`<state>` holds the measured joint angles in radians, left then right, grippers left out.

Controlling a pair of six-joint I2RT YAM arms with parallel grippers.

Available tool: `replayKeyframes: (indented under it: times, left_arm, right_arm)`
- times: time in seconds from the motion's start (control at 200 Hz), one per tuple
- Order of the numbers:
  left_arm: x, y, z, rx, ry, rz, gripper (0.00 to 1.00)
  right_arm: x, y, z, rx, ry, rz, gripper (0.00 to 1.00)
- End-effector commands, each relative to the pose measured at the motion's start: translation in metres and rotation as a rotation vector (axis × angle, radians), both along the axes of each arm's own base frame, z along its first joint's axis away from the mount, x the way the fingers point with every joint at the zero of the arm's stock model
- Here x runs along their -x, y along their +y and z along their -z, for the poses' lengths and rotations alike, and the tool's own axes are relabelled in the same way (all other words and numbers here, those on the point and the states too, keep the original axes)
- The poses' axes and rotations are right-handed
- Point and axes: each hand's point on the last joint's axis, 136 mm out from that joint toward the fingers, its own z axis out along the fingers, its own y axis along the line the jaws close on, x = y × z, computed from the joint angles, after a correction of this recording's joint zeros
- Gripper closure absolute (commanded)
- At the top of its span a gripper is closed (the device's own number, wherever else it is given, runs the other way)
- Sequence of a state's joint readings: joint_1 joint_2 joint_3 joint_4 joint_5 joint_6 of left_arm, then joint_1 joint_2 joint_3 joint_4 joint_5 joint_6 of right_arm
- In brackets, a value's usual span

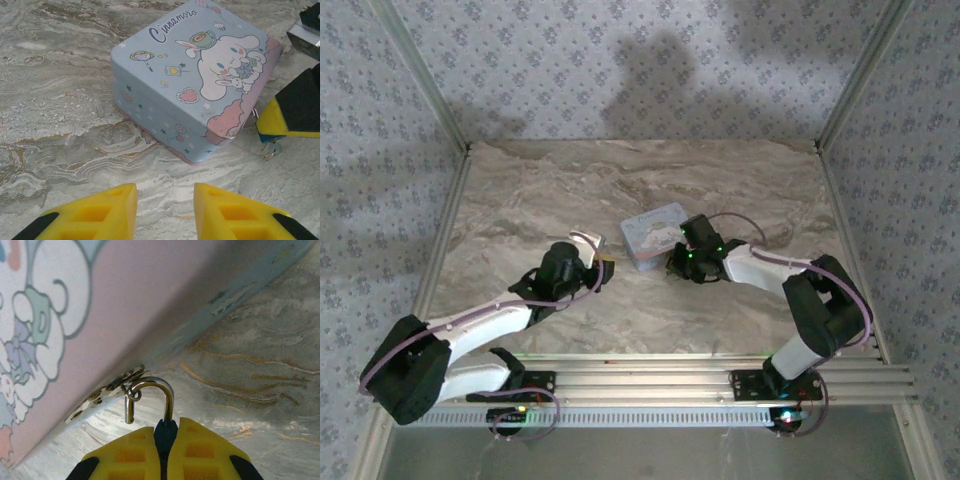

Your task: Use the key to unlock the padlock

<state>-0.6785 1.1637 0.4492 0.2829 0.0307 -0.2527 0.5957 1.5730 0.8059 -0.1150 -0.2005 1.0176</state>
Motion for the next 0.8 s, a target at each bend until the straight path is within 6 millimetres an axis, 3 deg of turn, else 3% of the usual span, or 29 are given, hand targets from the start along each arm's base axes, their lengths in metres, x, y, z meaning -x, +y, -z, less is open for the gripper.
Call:
replayKeyframes:
  times: [0.0, 0.44, 0.794]
  left_arm:
    - [-0.001, 0.001, -0.003, 0.011, 0.002, -0.004, 0.65]
    - [0.001, 0.007, 0.000, -0.002, -0.006, -0.017, 0.65]
    - [0.003, 0.010, 0.001, -0.012, -0.010, -0.023, 0.64]
  right_arm:
    - [-0.011, 0.006, -0.008, -0.056, -0.045, 0.126, 1.00]
    - [-0.019, -0.009, -0.004, -0.020, -0.107, 0.352, 1.00]
    - [-0.029, -0.016, -0.018, -0.014, -0.173, 0.447, 1.00]
